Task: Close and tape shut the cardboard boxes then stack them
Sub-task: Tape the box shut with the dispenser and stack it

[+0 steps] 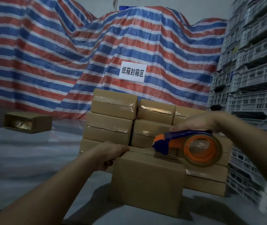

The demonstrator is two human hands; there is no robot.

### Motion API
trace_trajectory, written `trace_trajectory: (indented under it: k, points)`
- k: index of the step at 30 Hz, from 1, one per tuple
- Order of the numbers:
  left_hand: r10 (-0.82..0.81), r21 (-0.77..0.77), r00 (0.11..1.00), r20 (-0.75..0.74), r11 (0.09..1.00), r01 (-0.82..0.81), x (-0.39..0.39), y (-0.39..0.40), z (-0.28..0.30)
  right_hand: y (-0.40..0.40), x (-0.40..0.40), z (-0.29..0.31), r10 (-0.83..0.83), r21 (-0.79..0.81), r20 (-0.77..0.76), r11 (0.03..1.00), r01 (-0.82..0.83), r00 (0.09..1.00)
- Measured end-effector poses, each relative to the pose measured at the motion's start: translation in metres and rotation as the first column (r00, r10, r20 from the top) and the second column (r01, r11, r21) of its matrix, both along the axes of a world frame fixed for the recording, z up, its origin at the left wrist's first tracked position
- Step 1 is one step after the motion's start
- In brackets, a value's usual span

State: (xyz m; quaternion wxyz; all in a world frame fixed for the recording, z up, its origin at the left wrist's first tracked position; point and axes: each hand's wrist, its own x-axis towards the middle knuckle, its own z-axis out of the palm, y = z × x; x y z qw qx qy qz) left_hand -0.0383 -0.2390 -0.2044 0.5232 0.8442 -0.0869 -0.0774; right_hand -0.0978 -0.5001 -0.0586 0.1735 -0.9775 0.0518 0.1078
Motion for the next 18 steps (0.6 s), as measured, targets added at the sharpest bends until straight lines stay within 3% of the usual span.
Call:
trace_trajectory:
  k: [7, 9, 11, 13, 14, 15, 16, 18]
  points:
    - [0.028, 0.023, 1.0, 0.012, 0.999, -0.029, -0.006, -0.001, 0.003, -0.041, -0.015, -0.017, -0.038, -0.016, -0.018, 0.999, 0.038, 0.999]
    - [0.033, 0.133, 0.998, 0.051, 0.99, -0.04, -0.008, -0.001, 0.011, -0.041, -0.012, -0.019, -0.019, -0.026, -0.003, 0.999, 0.019, 1.0]
    - [-0.009, 0.384, 0.983, 0.182, 0.921, -0.063, -0.009, -0.002, 0.023, -0.039, -0.011, -0.019, -0.003, -0.05, -0.015, 0.999, 0.002, 1.0]
    - [-0.095, 0.636, 0.902, 0.422, 0.739, -0.22, -0.015, -0.012, 0.035, -0.036, -0.01, -0.018, -0.017, -0.035, -0.032, 0.999, 0.016, 0.999]
    - [-0.143, 0.667, 0.836, 0.53, 0.679, -0.306, -0.021, -0.022, 0.04, -0.035, -0.011, -0.017, -0.021, -0.023, -0.046, 1.0, 0.02, 0.999]
    - [-0.179, 0.641, 0.784, 0.595, 0.694, -0.328, -0.026, -0.034, 0.044, -0.034, -0.011, -0.017, -0.019, -0.014, -0.061, 1.0, 0.018, 0.998]
    - [-0.223, 0.611, 0.766, 0.604, 0.745, -0.265, -0.032, -0.046, 0.045, -0.034, -0.011, -0.017, -0.016, -0.006, -0.069, 1.0, 0.015, 0.997]
    - [-0.376, 0.617, 0.802, 0.465, 0.787, 0.011, -0.042, -0.068, 0.041, -0.036, -0.011, -0.019, -0.022, 0.01, -0.055, 1.0, 0.022, 0.998]
